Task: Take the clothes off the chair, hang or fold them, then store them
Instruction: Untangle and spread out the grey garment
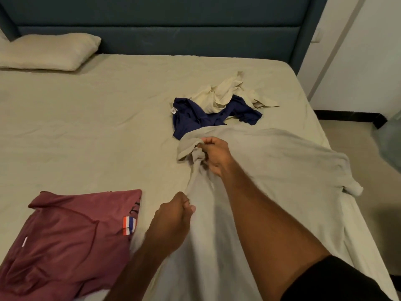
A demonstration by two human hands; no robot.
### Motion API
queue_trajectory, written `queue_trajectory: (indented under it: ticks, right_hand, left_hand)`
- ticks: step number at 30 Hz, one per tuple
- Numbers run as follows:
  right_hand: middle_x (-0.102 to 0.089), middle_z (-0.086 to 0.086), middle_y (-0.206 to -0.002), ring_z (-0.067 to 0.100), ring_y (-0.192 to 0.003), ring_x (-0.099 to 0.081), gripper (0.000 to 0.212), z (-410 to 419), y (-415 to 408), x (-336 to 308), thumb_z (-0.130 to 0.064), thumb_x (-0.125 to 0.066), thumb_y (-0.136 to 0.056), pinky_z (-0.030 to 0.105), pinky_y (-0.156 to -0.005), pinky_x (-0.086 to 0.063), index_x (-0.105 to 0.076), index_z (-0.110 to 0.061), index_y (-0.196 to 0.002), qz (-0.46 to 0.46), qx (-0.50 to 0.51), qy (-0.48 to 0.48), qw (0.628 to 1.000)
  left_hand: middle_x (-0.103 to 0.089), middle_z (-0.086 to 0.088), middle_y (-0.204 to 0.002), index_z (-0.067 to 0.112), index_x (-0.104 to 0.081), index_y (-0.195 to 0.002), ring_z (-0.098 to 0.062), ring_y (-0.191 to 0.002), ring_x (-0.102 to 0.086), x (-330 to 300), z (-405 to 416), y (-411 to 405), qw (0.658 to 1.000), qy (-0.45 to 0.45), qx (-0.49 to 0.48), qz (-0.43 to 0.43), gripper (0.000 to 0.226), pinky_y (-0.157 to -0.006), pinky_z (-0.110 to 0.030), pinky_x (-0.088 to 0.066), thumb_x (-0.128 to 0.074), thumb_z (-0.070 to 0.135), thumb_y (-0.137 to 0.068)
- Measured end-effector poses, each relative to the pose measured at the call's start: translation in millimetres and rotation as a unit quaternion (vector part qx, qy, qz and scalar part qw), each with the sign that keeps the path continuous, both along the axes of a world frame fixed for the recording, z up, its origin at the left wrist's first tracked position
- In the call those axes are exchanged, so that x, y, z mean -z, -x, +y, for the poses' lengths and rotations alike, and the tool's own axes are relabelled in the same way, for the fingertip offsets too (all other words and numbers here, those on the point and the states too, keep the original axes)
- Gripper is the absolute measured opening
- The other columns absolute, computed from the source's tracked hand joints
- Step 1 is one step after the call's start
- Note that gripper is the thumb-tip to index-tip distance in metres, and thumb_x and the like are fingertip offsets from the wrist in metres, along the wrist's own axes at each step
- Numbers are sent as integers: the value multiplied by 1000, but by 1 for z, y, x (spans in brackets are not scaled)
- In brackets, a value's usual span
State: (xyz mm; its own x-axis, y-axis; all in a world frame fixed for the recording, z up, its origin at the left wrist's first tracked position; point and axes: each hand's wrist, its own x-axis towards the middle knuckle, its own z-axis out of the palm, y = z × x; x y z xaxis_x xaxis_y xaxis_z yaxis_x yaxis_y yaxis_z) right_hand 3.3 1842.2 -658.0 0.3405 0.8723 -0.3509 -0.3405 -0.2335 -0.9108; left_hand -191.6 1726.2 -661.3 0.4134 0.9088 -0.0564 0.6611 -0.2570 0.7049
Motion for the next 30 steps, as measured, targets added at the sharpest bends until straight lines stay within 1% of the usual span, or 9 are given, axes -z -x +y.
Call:
queue_trajectory:
  ticks: [4,6,8,11,15,18,20,24,30]
  right_hand:
    - [-68,15,-92,25,-82,-67,21,-22,-64,-16,13,-53,-96,32,-73,-59,-65,-4,-95,147,152,-62,975]
    - [-68,14,-102,32,-95,-68,17,-43,-101,-8,1,-58,-96,36,-76,-59,-67,1,-111,-7,202,59,978]
    - [-64,14,-118,37,-112,-63,29,-73,-128,7,-13,-61,-95,39,-89,-54,-61,-3,-122,-309,164,239,906]
    - [-54,21,-126,41,-117,-54,41,-109,-137,13,-10,-66,-86,41,-99,-44,-51,-5,-124,-485,148,207,836]
    - [-67,9,-100,32,-96,-64,22,-155,-100,13,-22,-66,-86,36,-85,-49,-60,-22,-107,-470,162,106,861]
    - [-70,-5,-78,19,-80,-67,20,-201,-49,16,-47,-64,-80,33,-76,-55,-65,-30,-91,-420,-10,99,902]
    - [-70,-8,-77,14,-81,-66,20,-223,-26,17,-43,-71,-78,30,-76,-54,-69,-28,-92,-433,-113,128,885]
    - [-68,-10,-73,8,-74,-64,18,-239,-17,14,-4,-65,-73,22,-67,-48,-74,-19,-77,-407,-63,123,903]
    - [-74,-6,-78,15,-82,-69,21,-256,10,3,-11,-58,-80,28,-72,-56,-77,-18,-76,-279,14,136,951]
  left_hand:
    - [-54,9,-69,32,-40,-86,-25,-69,-59,-18,-25,-58,996,-43,81,-16,31,-65,-41,-47,-36,62,-92]
    - [-59,6,-80,31,-40,-94,-24,-77,-61,-12,-38,-88,989,-40,135,43,25,-72,-41,-51,-45,56,-98]
    - [-63,4,-92,30,-42,-98,-22,-86,-63,0,-50,-105,980,-5,167,108,26,-81,-40,-52,-56,52,-96]
    - [-63,4,-97,30,-45,-93,-22,-91,-63,16,-60,-106,976,34,163,142,31,-86,-40,-53,-67,51,-87]
    - [-64,4,-92,32,-48,-85,-19,-87,-63,16,-58,-86,984,56,114,123,34,-82,-38,-54,-75,51,-75]
    - [-63,9,-93,31,-54,-87,-16,-89,-61,6,-61,-68,980,34,103,166,37,-78,-33,-50,-78,54,-71]
    - [-61,10,-92,30,-57,-89,-15,-88,-59,1,-65,-51,973,34,112,201,37,-75,-32,-48,-78,57,-72]
    - [-48,12,-58,33,-52,-55,-12,-60,-48,1,-66,-5,959,102,161,209,34,-62,-29,-36,-70,56,-73]
    - [-55,9,-70,20,-51,-74,-3,-60,-50,-27,-94,40,974,111,162,115,32,-57,-21,-36,-71,38,-93]
